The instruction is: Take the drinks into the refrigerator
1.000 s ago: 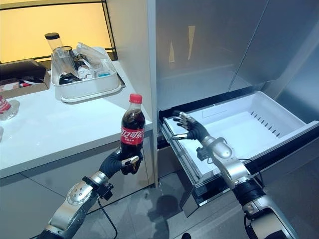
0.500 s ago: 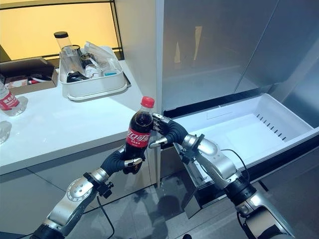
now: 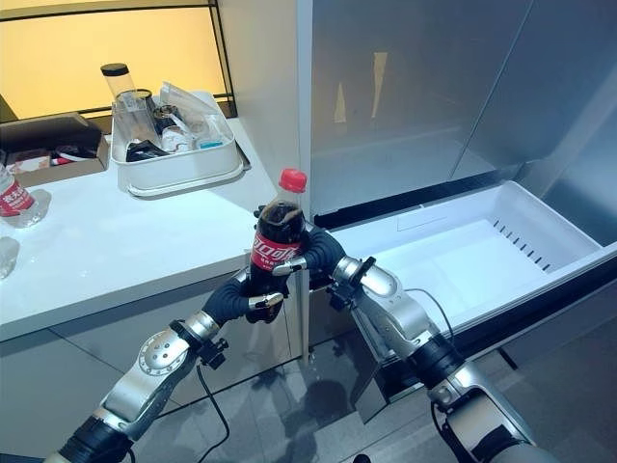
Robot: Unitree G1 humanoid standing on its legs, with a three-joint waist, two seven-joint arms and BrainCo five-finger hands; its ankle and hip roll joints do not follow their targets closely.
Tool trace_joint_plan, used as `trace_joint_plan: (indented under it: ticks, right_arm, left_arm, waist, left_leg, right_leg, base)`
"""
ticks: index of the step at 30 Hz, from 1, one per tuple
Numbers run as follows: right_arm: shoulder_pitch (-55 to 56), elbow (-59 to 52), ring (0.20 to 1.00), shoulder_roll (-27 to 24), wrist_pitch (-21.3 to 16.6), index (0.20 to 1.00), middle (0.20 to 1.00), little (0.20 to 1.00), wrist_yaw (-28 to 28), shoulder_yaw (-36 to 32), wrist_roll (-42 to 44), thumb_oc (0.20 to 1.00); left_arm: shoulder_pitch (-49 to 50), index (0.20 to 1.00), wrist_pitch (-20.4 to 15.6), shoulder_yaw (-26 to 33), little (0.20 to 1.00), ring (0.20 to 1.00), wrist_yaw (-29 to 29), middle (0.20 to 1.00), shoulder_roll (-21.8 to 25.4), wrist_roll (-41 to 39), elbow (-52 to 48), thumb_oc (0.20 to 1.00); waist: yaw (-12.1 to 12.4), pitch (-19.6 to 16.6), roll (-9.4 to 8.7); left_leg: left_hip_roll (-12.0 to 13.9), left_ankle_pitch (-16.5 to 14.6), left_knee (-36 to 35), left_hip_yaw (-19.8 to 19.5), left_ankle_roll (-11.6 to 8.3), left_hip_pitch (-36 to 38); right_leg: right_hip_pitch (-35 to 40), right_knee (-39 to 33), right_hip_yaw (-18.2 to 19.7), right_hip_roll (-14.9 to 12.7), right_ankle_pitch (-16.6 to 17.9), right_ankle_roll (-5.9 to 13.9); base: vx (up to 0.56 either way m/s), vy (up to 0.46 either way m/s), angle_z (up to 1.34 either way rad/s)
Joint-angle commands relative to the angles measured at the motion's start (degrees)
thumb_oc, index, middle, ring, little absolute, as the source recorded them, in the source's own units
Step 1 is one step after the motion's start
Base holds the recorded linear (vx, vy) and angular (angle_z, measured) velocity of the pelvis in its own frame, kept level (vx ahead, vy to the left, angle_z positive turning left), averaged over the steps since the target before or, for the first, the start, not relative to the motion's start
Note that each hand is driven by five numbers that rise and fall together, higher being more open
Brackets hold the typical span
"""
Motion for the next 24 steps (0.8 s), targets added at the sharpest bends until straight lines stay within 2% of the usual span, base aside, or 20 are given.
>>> trace_joint_plan:
  ticks: [1, 4, 5, 6, 7, 8, 14, 24]
  right_arm:
    - [-5.7, 4.8, 1.000, 3.9, -1.4, 1.000, 1.000, 1.000, -3.4, 0.0, -1.5, 1.000]
    - [-5.8, 7.3, 1.000, 4.9, -1.4, 1.000, 1.000, 1.000, -4.7, 0.0, -3.5, 1.000]
    - [-5.8, 7.8, 0.768, 5.2, -1.6, 0.768, 0.768, 0.768, -5.2, -0.3, -3.9, 0.768]
    - [-5.7, 9.8, 0.200, 6.1, -2.0, 0.200, 0.200, 0.200, -7.7, -1.5, -6.0, 0.200]
    - [-5.7, 9.8, 0.200, 6.2, -2.1, 0.200, 0.200, 0.200, -7.7, -1.5, -6.0, 0.200]
    - [-6.2, 9.7, 0.200, 6.2, -2.4, 0.200, 0.200, 0.200, -9.2, -2.0, -9.7, 0.200]
    - [-4.6, 8.8, 0.200, 6.2, -2.7, 0.200, 0.200, 0.200, -10.9, -3.2, -12.5, 0.200]
    - [-2.2, 8.3, 0.200, 5.1, -2.6, 0.200, 0.200, 0.200, -11.8, -5.5, -12.0, 0.200]
  left_arm:
    - [-9.7, 0.200, -7.2, -3.6, 0.200, 0.200, -2.3, 0.200, -2.7, -0.3, -6.8, 0.200]
    - [-9.0, 0.200, -6.9, -3.5, 0.200, 0.200, -2.2, 0.200, -3.4, -1.4, -6.9, 0.200]
    - [-8.7, 0.200, -6.8, -3.4, 0.200, 0.200, -2.0, 0.200, -3.6, -1.7, -7.1, 0.200]
    - [-7.8, 0.200, -6.6, -3.1, 0.200, 0.200, -1.2, 0.200, -4.4, -2.4, -7.0, 0.200]
    - [-7.8, 0.200, -6.5, -3.0, 0.200, 0.200, -1.2, 0.200, -4.4, -2.4, -7.0, 0.200]
    - [-7.1, 0.200, -6.3, -2.6, 0.200, 0.200, -0.5, 0.200, -4.9, -2.7, -6.7, 0.200]
    - [-5.6, 0.200, -5.5, -2.0, 0.200, 0.200, 0.2, 0.200, -6.6, -4.0, -6.2, 0.200]
    - [-4.7, 0.200, -4.9, -2.0, 0.200, 0.200, 0.4, 0.200, -7.1, -4.9, -4.8, 0.200]
  waist:
    - [0.6, -1.4, -0.73]
    - [0.8, -1.4, -0.72]
    - [0.8, -1.4, -0.73]
    - [0.8, -1.4, -0.71]
    - [0.8, -1.4, -0.72]
    - [0.8, -1.4, -0.66]
    - [1.0, -1.2, -0.66]
    - [1.2, -1.3, -1.06]
  left_leg:
    - [-0.8, -2.7, 0.0, -1.2, 0.95, -1.1]
    - [-0.9, -2.8, 0.0, -1.2, 1.00, -1.0]
    - [-0.9, -2.8, 0.0, -1.2, 1.03, -1.0]
    - [-1.0, -2.8, 0.0, -1.1, 1.10, -1.1]
    - [-1.0, -2.8, 0.0, -1.1, 1.10, -1.1]
    - [-1.0, -2.8, 0.0, -1.1, 1.16, -1.1]
    - [-1.1, -2.8, 0.0, -1.3, 1.37, -1.3]
    - [-1.1, -2.6, 0.0, -1.5, 1.43, -1.6]
  right_leg:
    - [4.3, 2.3, -2.5, -1.6, -5.0, 2.34]
    - [4.3, 2.2, -2.4, -1.6, -5.0, 2.32]
    - [4.3, 2.2, -2.4, -1.6, -5.0, 2.32]
    - [4.3, 2.1, -2.4, -1.7, -4.9, 2.35]
    - [4.3, 2.1, -2.4, -1.7, -4.9, 2.35]
    - [4.2, 2.1, -2.4, -1.7, -4.8, 2.35]
    - [4.1, 2.0, -2.4, -1.8, -4.6, 2.40]
    - [4.1, 1.7, -2.5, -1.7, -4.5, 2.43]
  base:
    - [0.00, 0.000, 0.00]
    - [0.00, 0.000, 0.00]
    - [0.00, 0.000, 0.00]
    - [0.00, 0.000, 0.00]
    - [0.00, 0.000, 0.00]
    - [0.00, 0.000, 0.00]
    - [0.00, 0.000, 0.00]
    - [0.00, 0.000, 0.00]
